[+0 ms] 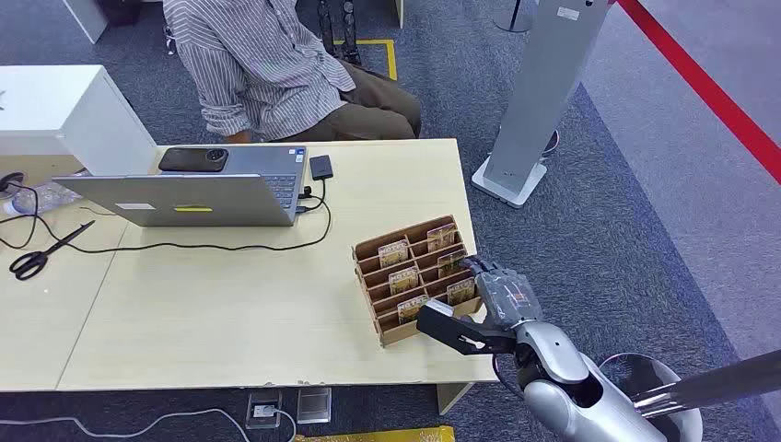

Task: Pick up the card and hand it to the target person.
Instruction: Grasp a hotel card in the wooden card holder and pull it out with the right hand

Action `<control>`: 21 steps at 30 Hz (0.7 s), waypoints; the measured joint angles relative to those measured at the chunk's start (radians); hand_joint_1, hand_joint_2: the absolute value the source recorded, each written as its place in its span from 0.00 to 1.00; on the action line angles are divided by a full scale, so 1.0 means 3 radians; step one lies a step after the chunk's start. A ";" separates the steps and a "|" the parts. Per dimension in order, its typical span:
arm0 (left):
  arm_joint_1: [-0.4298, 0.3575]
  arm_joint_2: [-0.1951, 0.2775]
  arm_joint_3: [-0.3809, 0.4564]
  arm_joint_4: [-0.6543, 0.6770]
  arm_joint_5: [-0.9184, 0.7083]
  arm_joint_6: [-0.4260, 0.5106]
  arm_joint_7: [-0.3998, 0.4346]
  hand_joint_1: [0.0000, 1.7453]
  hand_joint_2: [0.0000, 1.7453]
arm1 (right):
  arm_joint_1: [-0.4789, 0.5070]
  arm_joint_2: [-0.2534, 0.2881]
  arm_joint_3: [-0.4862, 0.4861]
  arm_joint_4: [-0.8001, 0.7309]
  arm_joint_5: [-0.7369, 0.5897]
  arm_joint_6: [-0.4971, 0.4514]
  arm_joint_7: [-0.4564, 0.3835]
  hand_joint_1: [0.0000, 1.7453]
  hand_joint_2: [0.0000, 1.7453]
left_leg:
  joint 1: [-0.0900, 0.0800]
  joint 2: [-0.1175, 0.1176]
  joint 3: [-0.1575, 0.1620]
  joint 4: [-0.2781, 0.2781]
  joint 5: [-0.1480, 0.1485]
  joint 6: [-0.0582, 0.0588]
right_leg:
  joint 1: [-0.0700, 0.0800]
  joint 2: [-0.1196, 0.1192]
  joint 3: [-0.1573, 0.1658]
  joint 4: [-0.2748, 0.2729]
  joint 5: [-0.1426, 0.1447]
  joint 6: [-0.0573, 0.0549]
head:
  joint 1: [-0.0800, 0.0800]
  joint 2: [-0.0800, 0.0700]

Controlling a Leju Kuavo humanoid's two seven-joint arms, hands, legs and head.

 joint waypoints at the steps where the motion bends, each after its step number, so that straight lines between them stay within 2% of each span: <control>1: 0.0000 0.0000 0.0001 0.0000 0.0000 0.0000 0.0000 0.00 0.00 | 0.0000 0.0001 0.0000 0.0001 0.0000 0.0001 -0.0001 0.15 1.00 | 0.0000 0.0000 0.0000 0.0000 0.0000 0.0000 | 0.0000 0.0000 0.0000 0.0000 0.0000 0.0000 | 0.0000 0.0000; 5: 0.0000 0.0000 0.0004 0.0000 0.0002 0.0000 -0.0001 0.00 0.00 | 0.0001 0.0008 0.0001 0.0004 0.0000 0.0010 -0.0004 0.15 1.00 | 0.0000 0.0000 0.0000 0.0000 0.0000 0.0000 | 0.0000 0.0000 0.0000 0.0000 0.0000 0.0000 | -0.0001 0.0001; 13: 0.0001 0.0000 0.0006 0.0000 0.0002 0.0000 -0.0001 0.00 0.00 | 0.0001 0.0024 0.0001 0.0031 0.0000 0.0016 -0.0010 0.31 1.00 | 0.0000 0.0000 0.0000 0.0000 0.0000 0.0000 | 0.0000 0.0000 0.0000 0.0000 0.0000 0.0000 | 0.0000 0.0000; 18: 0.0001 -0.0001 0.0006 0.0000 0.0003 0.0000 -0.0006 0.00 0.00 | 0.0003 0.0024 0.0001 0.0046 -0.0001 0.0022 -0.0019 0.28 1.00 | 0.0000 0.0000 0.0000 0.0000 0.0000 0.0000 | 0.0000 0.0000 0.0000 0.0000 0.0000 0.0000 | 0.0000 0.0001; 21: 0.0001 -0.0001 0.0007 0.0000 0.0003 0.0000 -0.0018 0.00 0.00 | 0.0007 0.0024 0.0001 0.0050 -0.0001 0.0033 -0.0020 0.32 1.00 | 0.0000 0.0000 0.0000 0.0000 0.0000 0.0000 | 0.0000 0.0000 0.0000 0.0000 0.0000 0.0000 | -0.0002 0.0000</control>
